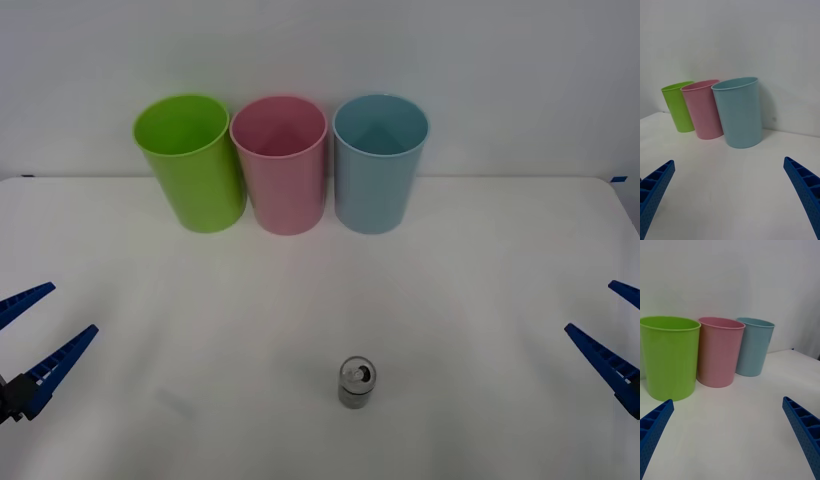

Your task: Grasp the object on the table and drop it into the matching bin: aluminum can to the light blue bin, PET bottle to the pink bin.

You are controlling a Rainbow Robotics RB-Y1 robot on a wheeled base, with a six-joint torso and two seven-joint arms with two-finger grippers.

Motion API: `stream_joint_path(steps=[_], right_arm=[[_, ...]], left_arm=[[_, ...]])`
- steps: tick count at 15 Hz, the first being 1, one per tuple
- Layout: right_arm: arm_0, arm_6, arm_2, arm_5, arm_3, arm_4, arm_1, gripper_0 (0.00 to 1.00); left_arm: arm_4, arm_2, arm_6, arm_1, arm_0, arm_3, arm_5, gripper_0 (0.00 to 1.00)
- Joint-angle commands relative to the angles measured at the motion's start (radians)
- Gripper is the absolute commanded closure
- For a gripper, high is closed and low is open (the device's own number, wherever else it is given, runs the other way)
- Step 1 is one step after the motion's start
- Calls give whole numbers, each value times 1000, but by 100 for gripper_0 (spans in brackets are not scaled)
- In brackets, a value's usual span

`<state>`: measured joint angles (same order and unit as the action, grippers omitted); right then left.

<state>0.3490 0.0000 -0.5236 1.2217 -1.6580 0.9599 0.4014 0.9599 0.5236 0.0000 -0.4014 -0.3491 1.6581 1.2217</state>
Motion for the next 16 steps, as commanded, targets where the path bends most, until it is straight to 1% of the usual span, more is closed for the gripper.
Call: stream_joint_path(steps=[1, 2, 6, 9, 14, 16], right_arm=[[0, 0, 0, 0, 0, 0, 0, 0], [-5, 2, 7, -1, 1, 2, -16, 0], [-2, 3, 33, -10, -12, -1, -7, 0], [1, 14, 60, 19, -3, 25, 17, 0], [-7, 48, 148, 82, 83, 26, 85, 0], [-12, 69, 175, 104, 101, 45, 96, 0]], left_arm=[[0, 0, 0, 0, 0, 0, 0, 0], [0, 0, 0, 0, 0, 0, 0, 0], [0, 0, 0, 0, 0, 0, 0, 0], [0, 0, 0, 0, 0, 0, 0, 0], [0, 0, 0, 0, 0, 0, 0, 0], [0, 0, 0, 0, 0, 0, 0, 0]])
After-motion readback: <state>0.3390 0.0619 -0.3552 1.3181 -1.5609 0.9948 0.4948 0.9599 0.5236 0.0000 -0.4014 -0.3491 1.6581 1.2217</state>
